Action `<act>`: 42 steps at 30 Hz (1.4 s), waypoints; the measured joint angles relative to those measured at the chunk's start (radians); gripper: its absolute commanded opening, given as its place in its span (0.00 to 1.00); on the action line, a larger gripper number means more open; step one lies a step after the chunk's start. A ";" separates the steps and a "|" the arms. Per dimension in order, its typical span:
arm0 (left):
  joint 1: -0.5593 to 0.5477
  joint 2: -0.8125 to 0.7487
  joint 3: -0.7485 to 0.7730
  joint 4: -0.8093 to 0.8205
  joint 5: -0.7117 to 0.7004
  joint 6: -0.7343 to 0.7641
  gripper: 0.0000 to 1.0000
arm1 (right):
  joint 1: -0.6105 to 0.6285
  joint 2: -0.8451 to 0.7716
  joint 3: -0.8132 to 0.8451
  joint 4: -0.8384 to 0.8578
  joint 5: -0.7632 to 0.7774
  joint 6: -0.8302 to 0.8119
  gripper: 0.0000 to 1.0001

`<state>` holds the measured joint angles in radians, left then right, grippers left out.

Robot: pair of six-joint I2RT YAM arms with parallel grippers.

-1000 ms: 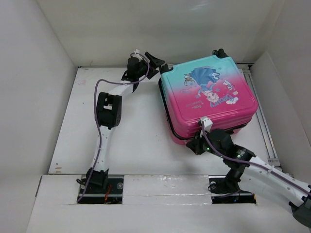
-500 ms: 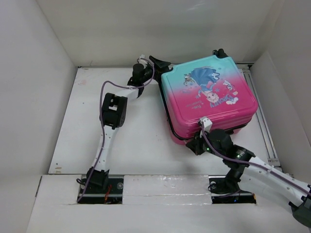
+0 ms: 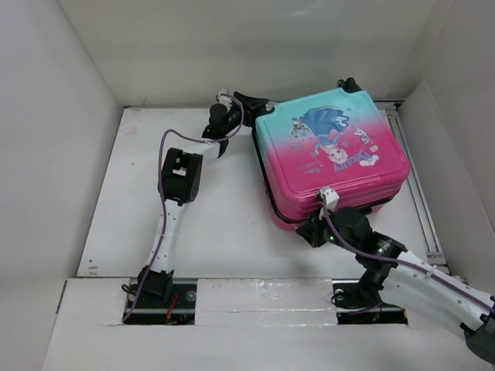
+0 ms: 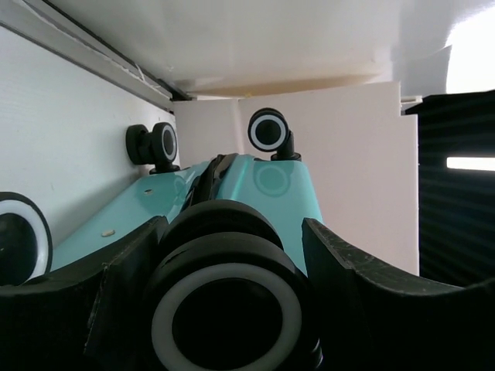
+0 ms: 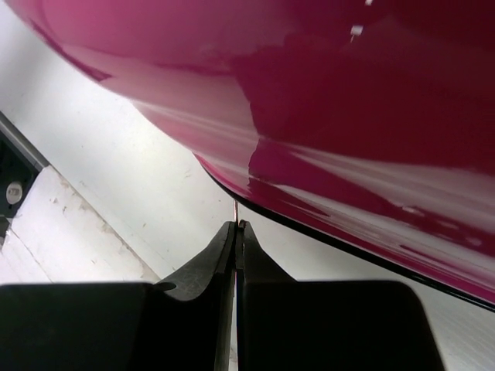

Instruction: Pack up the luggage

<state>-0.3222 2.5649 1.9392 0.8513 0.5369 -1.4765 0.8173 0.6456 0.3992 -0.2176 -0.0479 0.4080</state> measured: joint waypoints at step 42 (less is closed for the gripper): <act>0.234 -1.226 -1.275 -0.206 -0.510 0.357 0.00 | -0.372 0.340 0.159 0.007 -0.280 -0.114 0.00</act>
<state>-0.0879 1.3384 0.6647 0.6453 0.0265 -1.1194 0.4458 0.9852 0.5583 -0.2108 -0.3279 0.2939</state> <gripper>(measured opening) 0.596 0.034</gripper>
